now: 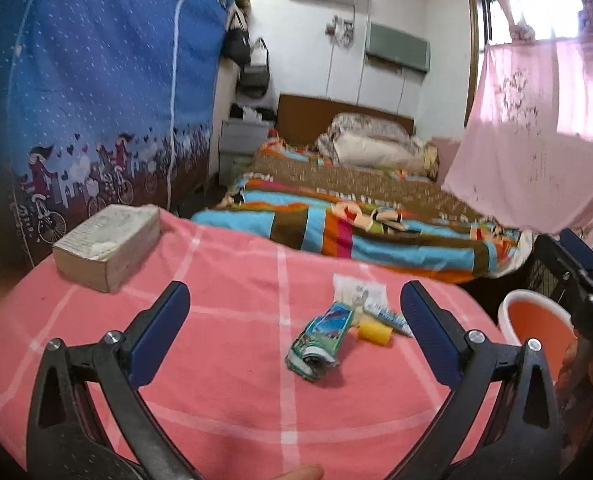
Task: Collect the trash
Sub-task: 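Move both tools back to the remaining trash on the bedspread, then grasp the green-and-white carton with the left tool while the right tool grasps the white tube, then carry the carton and tube over the orange bucket and open both tools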
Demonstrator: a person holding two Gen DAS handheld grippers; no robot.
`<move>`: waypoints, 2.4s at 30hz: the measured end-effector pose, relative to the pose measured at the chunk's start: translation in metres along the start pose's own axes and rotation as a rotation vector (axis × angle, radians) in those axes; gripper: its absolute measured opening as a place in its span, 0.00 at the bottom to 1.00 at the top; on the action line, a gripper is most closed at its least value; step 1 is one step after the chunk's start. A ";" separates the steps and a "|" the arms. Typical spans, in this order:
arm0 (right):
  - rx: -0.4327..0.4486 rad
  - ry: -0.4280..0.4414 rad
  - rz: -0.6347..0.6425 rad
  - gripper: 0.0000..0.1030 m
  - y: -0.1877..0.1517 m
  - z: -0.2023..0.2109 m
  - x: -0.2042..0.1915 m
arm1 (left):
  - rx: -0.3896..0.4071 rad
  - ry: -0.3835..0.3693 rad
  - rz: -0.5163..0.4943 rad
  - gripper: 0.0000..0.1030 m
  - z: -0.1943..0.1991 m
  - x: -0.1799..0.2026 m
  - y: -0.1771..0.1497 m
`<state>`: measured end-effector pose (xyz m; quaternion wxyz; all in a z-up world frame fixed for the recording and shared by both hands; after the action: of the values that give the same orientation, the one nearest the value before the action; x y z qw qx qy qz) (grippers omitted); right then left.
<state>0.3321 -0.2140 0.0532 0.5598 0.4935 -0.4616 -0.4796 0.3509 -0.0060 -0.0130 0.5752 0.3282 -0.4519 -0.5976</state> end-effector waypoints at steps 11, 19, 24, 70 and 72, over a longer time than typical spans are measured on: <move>-0.348 0.121 0.060 0.84 -0.056 -0.060 -0.034 | -0.241 -0.105 0.023 0.80 -0.033 0.005 -0.035; -0.502 0.243 0.079 0.51 -0.086 -0.069 -0.058 | -0.303 -0.152 -0.007 0.54 -0.037 0.019 -0.046; -0.574 0.300 0.118 0.39 -0.101 -0.076 -0.074 | -0.349 -0.150 -0.005 0.44 -0.040 0.018 -0.053; -0.253 0.218 0.028 0.24 -0.047 -0.021 -0.051 | 0.001 -0.165 -0.044 0.22 0.021 0.033 -0.008; -0.214 0.208 0.027 0.24 -0.042 -0.015 -0.050 | 0.033 -0.166 -0.044 0.22 0.027 0.036 -0.005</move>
<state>0.3380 -0.1652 0.0077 0.6605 0.4715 -0.3540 -0.4649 0.3197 -0.0373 -0.0025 0.5171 0.2967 -0.5006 -0.6277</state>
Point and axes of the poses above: each gripper's, at about its wrist camera, not at the fingertips, and z roughly against the way its jaws point, x to its right, y to its top, the point moved 10 cm from there along -z, roughly the way its jaws point, and after that the axes turned 1 degree about x, right-handed, at the moved point
